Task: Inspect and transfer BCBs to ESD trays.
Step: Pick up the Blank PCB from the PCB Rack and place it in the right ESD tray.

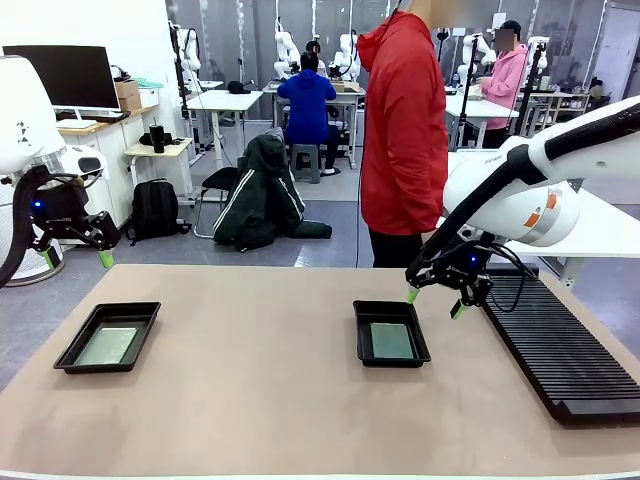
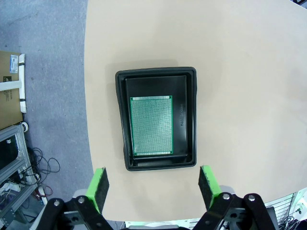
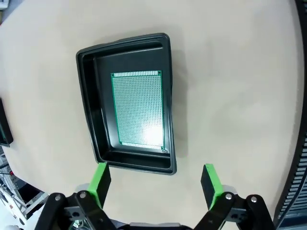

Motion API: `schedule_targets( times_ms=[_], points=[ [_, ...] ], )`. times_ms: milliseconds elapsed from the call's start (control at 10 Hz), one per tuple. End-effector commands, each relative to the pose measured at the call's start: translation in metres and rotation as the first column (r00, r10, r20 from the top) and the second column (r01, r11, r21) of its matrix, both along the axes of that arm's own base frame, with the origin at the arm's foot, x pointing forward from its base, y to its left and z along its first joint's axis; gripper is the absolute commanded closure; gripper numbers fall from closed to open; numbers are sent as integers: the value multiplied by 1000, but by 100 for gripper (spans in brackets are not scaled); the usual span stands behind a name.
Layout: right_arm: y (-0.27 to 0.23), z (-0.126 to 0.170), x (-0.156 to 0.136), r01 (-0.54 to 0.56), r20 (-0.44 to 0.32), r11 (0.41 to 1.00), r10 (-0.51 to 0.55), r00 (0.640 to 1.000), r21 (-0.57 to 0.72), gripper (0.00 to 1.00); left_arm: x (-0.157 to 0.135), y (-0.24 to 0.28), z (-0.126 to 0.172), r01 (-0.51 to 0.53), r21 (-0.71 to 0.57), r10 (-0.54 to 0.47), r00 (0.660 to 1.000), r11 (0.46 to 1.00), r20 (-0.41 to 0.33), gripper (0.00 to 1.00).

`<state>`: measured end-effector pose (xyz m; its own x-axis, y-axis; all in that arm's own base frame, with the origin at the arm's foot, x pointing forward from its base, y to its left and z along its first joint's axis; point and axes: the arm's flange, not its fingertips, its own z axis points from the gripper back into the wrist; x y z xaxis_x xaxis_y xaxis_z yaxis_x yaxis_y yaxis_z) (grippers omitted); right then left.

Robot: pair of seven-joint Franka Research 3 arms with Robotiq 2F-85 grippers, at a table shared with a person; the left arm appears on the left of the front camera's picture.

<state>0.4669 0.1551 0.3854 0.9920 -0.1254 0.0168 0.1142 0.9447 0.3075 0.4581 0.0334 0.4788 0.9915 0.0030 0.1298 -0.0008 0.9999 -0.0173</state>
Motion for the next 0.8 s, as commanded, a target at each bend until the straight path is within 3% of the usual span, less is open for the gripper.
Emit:
schedule_targets(
  times_ms=[0, 700],
  points=[
    [5, 7, 1, 16, -18, 1000, -17, 1000, -27, 0, -1, 0, -1, -2, -7, 2, 1000, 1000, 8, 0],
    [1, 2, 0, 1, -5, 1000, -1, 1000, -3, 0, -1, 0, -1, -2, -7, 2, 1000, 1000, 8, 0]
  ],
)
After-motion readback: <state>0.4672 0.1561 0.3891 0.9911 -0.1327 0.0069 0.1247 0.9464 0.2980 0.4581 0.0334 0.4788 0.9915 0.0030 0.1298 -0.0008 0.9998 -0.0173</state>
